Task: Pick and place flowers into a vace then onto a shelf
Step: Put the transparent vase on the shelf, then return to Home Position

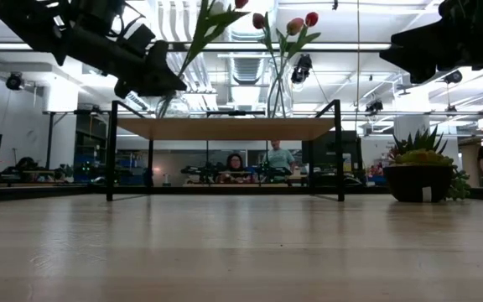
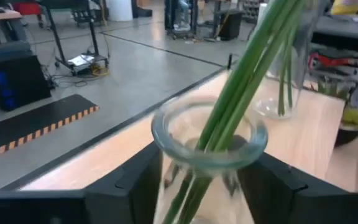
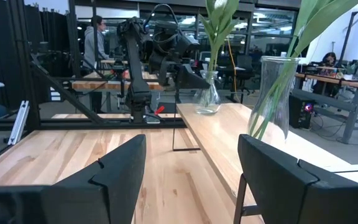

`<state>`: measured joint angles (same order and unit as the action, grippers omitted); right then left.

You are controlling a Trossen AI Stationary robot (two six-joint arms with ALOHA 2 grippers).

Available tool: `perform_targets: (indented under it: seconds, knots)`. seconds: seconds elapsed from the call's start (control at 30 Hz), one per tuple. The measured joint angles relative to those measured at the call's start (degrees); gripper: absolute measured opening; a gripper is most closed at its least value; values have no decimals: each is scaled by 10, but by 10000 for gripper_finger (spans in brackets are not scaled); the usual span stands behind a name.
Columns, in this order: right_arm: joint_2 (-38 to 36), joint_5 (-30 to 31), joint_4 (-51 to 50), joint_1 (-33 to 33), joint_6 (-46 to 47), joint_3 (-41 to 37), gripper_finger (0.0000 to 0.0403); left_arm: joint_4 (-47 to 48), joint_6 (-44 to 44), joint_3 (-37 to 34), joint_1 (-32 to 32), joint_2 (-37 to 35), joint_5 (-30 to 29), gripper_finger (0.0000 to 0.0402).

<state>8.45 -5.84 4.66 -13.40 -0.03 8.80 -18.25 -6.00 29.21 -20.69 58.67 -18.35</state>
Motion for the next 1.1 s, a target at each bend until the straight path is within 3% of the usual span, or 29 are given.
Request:
perform_targets:
  seconds: [0.33, 0.53, 0.8, 0.93, 1.1]
  knots:
    - [0, 0, -2, 0, 0, 0, 244, 8, 43, -2, 0, -6, 3, 295]
    - [0, 0, -10, 0, 0, 0, 244, 15, 61, -2, 0, -45, 3, 308]
    - [0, 0, -12, 0, 0, 0, 244, 98, 59, -1, 1, -124, 7, 309]
    - [0, 0, -12, 0, 0, 0, 244, 143, 53, -1, 1, -161, 57, 309]
    - [0, 0, -12, 0, -2, 0, 244, 215, 39, -1, 1, -207, 178, 306]
